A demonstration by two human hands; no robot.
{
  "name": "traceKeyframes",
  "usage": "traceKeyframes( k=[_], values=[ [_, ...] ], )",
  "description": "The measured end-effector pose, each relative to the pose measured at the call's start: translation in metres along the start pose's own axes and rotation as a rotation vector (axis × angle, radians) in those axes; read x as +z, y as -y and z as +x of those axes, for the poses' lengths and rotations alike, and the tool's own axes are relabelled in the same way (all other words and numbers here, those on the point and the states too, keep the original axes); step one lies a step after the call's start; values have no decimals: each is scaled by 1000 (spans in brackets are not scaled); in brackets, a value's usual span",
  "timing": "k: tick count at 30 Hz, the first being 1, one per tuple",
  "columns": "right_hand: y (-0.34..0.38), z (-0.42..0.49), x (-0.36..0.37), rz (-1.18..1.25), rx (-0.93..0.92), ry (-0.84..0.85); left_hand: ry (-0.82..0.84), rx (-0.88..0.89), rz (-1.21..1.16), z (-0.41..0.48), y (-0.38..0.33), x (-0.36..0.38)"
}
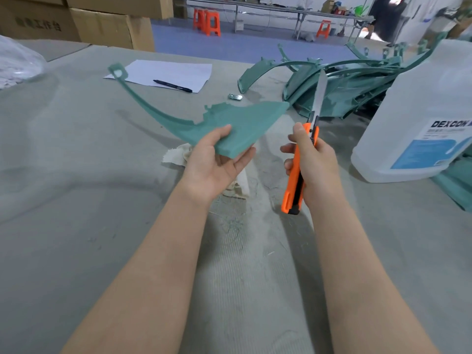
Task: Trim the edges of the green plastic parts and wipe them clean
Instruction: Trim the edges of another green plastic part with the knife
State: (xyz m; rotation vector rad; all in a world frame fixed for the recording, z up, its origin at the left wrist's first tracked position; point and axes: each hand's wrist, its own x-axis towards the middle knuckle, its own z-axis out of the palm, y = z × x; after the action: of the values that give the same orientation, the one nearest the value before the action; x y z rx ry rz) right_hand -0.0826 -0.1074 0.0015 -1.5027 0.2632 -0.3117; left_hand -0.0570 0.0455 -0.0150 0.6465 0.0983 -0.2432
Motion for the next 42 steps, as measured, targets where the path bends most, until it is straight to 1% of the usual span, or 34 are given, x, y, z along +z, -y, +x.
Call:
traceKeyframes(
  k=[3, 5, 10, 12, 14, 17, 19, 21, 23, 25, 30, 36, 42],
  values=[
    [-1, -2, 5, -43, 32, 83, 17, 9, -49, -2, -1, 1],
    [-5, -4, 12, -25, 46, 122, 53, 3, -87, -5, 0, 3],
    [-13, -14, 31, -72, -49, 150, 215, 7, -255, -14, 9, 18],
    [-14, -13, 33, -75, -81, 113, 276, 3, -254, -17, 10, 23],
    [-12, -10, 29, -27, -95, 51, 306, -25, -210, -18, 10, 22],
    [-9, -1, 12, 30, -27, -106, 338, -55, -164, -17, 7, 18],
    [-10, 6, -2, 86, 31, -203, 322, -38, -122, -15, 3, 15],
    [-9, 10, -10, 165, 48, -251, 275, -28, -91, -13, 1, 14],
    [-8, 10, -12, 200, 48, -226, 216, -20, -75, -11, 1, 13],
    [-6, 7, -8, 191, 38, -167, 164, -1, -95, -9, 4, 11],
    [-3, 1, 3, -20, -74, -78, 39, 46, -153, -6, 5, 10],
    [-6, -1, 5, -277, -252, -121, -17, 31, -115, -10, 0, 10],
    [-7, 2, 4, -423, -328, -143, -10, 23, -98, -13, -4, 9]
  ],
)
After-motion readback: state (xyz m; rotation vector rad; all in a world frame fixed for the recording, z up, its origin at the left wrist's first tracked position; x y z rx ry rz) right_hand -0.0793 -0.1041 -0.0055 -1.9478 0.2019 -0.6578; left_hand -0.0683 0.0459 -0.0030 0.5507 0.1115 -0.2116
